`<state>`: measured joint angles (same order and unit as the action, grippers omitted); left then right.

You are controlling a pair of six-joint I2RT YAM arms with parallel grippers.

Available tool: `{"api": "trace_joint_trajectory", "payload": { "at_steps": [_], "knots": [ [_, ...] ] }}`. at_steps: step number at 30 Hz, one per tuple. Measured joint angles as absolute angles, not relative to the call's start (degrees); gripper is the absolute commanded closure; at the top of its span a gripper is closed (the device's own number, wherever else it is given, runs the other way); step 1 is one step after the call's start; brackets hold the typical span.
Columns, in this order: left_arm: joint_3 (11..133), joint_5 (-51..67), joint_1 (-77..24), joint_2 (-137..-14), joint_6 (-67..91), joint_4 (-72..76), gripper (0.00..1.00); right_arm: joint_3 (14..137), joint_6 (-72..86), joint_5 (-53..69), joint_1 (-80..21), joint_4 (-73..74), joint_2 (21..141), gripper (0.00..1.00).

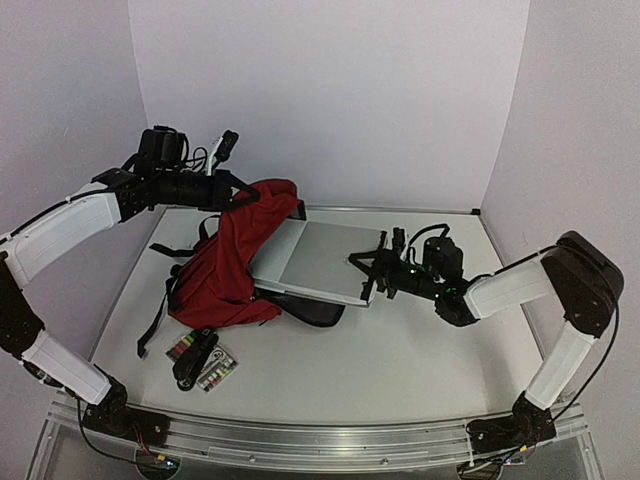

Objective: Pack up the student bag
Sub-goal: Place the book in the student bag.

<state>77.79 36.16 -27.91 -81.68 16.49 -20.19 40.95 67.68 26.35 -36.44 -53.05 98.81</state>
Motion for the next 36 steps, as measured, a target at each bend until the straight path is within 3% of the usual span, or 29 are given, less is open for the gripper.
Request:
{"api": "trace_joint_trajectory", "payload": {
  "at_steps": [9, 26, 36],
  "knots": [
    [85.4, 48.9, -26.4, -84.9, 10.4, -27.2, 1.0, 46.7, 65.1, 25.4, -36.5, -33.2, 91.0, 1.0],
    [90.4, 55.4, -26.5, -89.8, 7.2, -27.4, 1.0, 44.6, 81.7, 18.6, -40.4, -26.0, 88.1, 1.0],
    [90.3, 56.1, -26.5, -89.8, 7.4, -26.1, 1.0, 57.4, 81.8, 13.6, -43.6, -22.5, 98.5, 1.0]
  ]
}}
